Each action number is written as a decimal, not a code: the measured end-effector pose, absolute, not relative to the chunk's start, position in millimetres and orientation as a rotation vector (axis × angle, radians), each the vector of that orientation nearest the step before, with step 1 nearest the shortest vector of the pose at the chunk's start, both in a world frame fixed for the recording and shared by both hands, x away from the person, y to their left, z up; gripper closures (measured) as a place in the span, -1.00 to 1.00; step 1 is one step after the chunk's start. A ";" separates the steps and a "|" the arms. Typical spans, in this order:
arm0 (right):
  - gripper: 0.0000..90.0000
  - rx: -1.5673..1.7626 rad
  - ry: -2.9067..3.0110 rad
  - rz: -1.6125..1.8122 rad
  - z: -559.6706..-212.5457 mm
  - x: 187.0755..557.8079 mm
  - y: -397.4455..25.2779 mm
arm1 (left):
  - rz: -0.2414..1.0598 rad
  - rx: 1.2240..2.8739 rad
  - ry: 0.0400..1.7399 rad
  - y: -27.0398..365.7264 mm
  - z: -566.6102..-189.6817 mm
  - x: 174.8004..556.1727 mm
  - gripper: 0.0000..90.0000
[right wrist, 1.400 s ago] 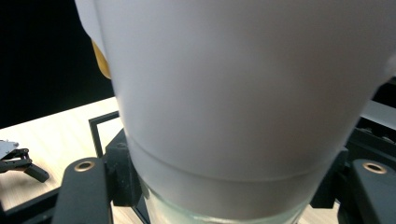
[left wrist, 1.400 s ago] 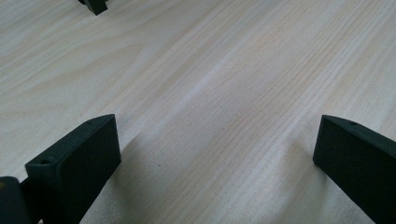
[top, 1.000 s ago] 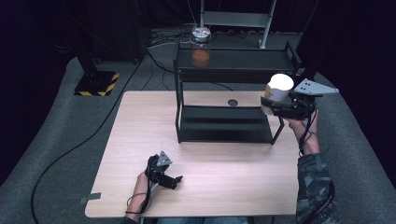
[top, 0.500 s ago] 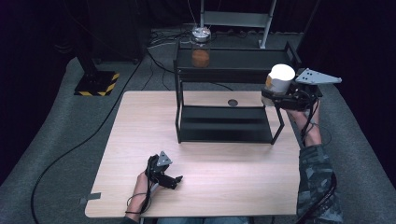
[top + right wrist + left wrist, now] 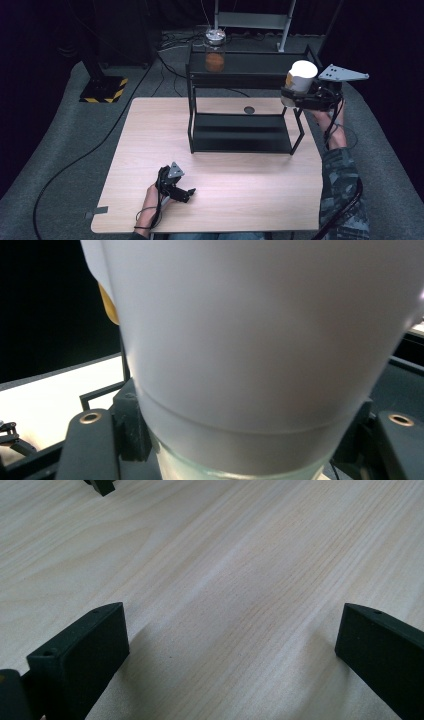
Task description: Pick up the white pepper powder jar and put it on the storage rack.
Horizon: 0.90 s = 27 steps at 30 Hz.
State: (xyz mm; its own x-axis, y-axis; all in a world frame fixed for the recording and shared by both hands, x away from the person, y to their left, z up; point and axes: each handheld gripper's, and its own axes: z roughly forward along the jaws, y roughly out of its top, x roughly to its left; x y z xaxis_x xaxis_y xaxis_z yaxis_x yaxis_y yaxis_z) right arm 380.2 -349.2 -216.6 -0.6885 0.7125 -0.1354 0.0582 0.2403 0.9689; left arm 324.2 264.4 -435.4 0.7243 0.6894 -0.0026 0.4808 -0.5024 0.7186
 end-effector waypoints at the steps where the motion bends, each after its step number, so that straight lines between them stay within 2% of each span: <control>1: -0.33 0.704 1.944 1.486 -215.7 380.7 -349.6 | 0.372 2.201 0.880 264.4 -435.4 324.1 -1.00; 27: -0.33 0.700 1.935 1.521 -189.8 405.8 -358.4 | 0.369 2.201 0.878 264.6 -435.4 324.4 -1.00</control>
